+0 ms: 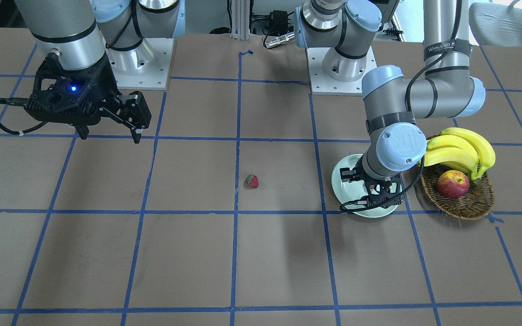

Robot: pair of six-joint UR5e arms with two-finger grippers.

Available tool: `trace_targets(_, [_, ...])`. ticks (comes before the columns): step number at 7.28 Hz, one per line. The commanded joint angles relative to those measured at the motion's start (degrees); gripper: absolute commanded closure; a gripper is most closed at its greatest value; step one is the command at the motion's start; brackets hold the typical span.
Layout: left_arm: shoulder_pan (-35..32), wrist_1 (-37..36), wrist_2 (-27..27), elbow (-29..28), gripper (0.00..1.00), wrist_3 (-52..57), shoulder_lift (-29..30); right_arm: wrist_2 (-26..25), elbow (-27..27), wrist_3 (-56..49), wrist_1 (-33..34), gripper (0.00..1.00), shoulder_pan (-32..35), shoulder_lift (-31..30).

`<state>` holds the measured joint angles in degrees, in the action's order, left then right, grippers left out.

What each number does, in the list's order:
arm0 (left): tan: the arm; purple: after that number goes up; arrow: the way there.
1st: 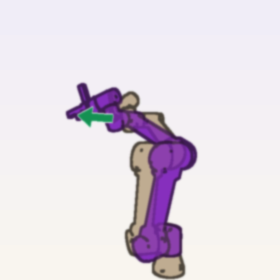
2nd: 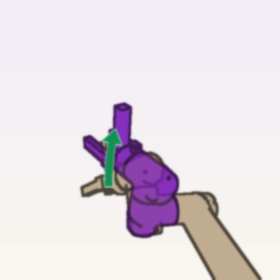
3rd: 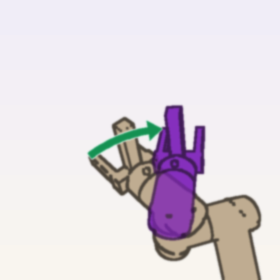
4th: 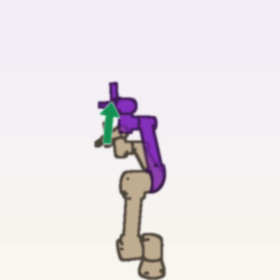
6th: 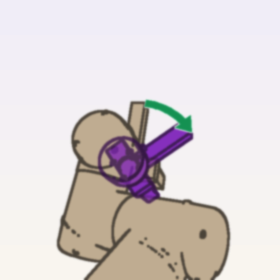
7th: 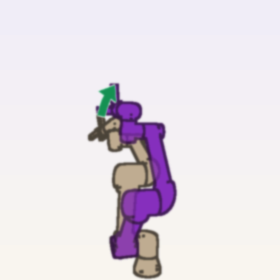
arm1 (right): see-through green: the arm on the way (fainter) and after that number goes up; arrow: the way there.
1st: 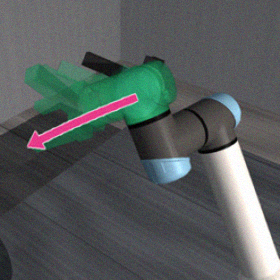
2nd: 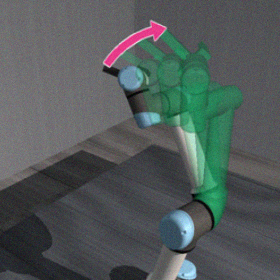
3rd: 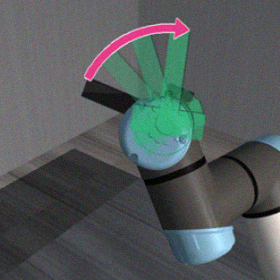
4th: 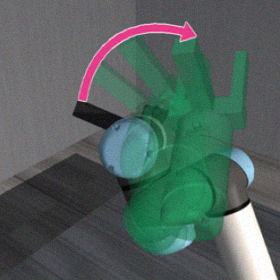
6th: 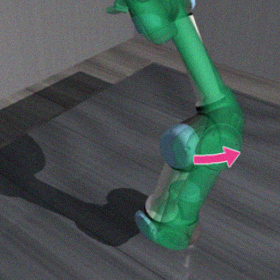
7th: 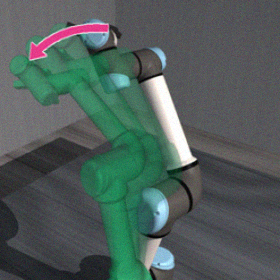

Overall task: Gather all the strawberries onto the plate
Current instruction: 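Place the strawberry on the green plate and release it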

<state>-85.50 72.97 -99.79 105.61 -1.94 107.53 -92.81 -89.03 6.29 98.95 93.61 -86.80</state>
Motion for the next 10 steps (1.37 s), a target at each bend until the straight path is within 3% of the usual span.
trace_targets(1, [-3.51, 0.59, 11.97, -0.32, 0.0, -12.46, -1.44, 0.0, 0.0, -0.05, 0.02, 0.0, 0.0, 0.05])
trace_targets(2, [-7.53, -0.8, 18.34, -0.41, 0.0, -16.65, -1.19, 0.0, 0.0, -0.05, 0.02, 0.0, 0.0, 0.05])
trace_targets(3, [-11.05, -5.25, 18.84, -0.23, 0.0, -18.52, -0.23, 0.0, 0.0, -0.05, 0.02, 0.0, 0.0, 0.05])
trace_targets(4, [-12.74, -9.73, 19.8, -0.06, 0.0, -29.5, 0.3, 0.0, 0.0, -0.05, 0.02, 0.0, 0.0, 0.05])
trace_targets(5, [-13.11, -10.47, 25.03, -0.06, 0.0, -39.45, 1.0, 0.0, 0.0, -0.05, 0.02, 0.0, 0.0, 0.05])
trace_targets(6, [-13.37, -11.61, 28.3, -0.06, 0.0, -42.5, 2.06, 0.0, 0.0, -0.05, 0.02, 0.0, 0.0, 0.05])
trace_targets(8, [-15.03, -16.79, 28.43, 0.03, 0.0, -51.11, 5.56, -0.09, 0.0, 0.04, -0.07, 0.0, 0.0, -0.03])
trace_targets(10, [-16.01, -17.78, 28.07, 0.03, 0.0, -51.59, 8.03, -0.09, 0.0, 0.04, -0.07, 0.0, 0.0, 0.05])
